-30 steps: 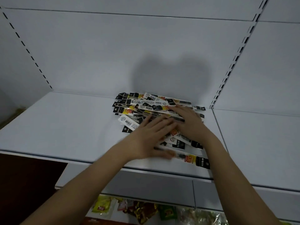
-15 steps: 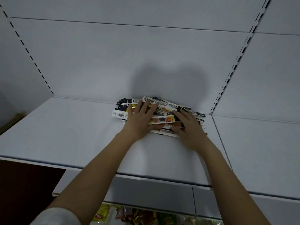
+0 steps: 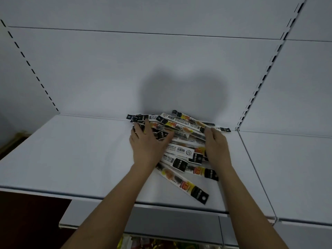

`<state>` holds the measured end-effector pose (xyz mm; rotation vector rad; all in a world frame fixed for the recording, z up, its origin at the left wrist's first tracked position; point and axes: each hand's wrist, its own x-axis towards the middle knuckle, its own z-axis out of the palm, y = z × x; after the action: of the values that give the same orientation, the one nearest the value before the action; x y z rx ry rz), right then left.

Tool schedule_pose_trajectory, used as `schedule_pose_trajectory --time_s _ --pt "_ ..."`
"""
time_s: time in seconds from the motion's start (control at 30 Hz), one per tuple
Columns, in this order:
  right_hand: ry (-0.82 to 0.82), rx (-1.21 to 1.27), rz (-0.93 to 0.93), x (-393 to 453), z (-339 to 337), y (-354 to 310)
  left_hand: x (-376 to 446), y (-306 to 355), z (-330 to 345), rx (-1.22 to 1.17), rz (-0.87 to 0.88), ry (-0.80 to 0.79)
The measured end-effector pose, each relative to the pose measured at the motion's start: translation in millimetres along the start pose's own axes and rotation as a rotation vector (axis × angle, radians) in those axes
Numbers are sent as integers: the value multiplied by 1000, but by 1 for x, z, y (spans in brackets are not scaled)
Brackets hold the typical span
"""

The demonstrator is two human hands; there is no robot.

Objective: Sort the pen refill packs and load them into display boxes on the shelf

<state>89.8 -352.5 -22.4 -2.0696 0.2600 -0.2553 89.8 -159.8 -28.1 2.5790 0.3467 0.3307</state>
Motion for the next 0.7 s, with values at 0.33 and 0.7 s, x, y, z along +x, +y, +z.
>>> schedule_pose_trajectory --time_s 0.33,0.7 --pt "-12 113 -50 -8 -12 -6 -4 -6 -19 46 263 199" --pt "240 136 -161 -62 -33 -4 -50 -48 -31 -34 1128 -203"
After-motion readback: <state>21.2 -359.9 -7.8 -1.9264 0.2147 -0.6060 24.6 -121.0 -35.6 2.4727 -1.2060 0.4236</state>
